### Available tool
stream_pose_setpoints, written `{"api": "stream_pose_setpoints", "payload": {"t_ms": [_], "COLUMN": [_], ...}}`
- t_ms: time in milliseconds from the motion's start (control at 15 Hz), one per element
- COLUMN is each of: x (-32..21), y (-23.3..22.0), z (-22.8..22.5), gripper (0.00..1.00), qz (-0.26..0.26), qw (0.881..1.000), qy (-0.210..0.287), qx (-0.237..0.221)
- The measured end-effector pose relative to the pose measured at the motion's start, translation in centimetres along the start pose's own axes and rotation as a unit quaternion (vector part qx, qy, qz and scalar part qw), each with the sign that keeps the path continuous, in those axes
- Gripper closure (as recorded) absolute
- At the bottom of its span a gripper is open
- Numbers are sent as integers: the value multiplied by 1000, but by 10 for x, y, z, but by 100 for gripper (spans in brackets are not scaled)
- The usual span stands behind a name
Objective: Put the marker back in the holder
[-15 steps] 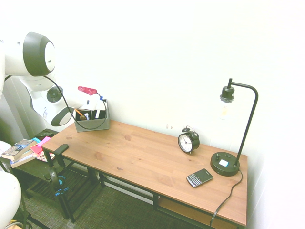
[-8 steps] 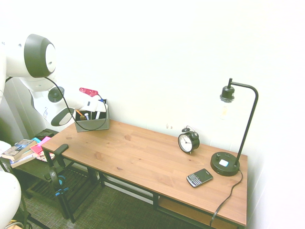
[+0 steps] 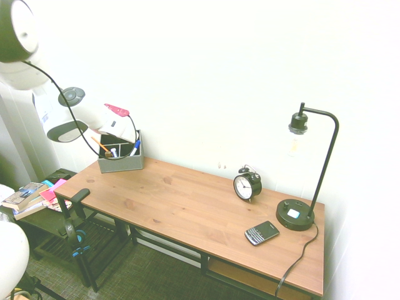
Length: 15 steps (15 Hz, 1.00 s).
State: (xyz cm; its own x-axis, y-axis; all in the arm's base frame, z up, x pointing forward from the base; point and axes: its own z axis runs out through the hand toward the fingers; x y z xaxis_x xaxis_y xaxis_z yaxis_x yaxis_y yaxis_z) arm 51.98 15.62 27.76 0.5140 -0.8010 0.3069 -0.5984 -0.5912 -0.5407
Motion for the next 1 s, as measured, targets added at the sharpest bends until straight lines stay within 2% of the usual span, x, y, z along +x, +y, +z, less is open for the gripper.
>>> {"api": "stream_pose_setpoints", "payload": {"t_ms": [267, 400, 533, 733, 1000], "x": [39, 54, 63, 83, 135], "y": [100, 141, 160, 139, 37], "z": [-27, -30, -26, -24, -70], "gripper": [0, 0, 0, 0, 0], "qz": [-3, -10, -19, -30, -35], "qw": [995, 988, 978, 959, 954], "qy": [-64, -98, -133, -164, -139], "qx": [-73, -117, -162, -230, -264]}}
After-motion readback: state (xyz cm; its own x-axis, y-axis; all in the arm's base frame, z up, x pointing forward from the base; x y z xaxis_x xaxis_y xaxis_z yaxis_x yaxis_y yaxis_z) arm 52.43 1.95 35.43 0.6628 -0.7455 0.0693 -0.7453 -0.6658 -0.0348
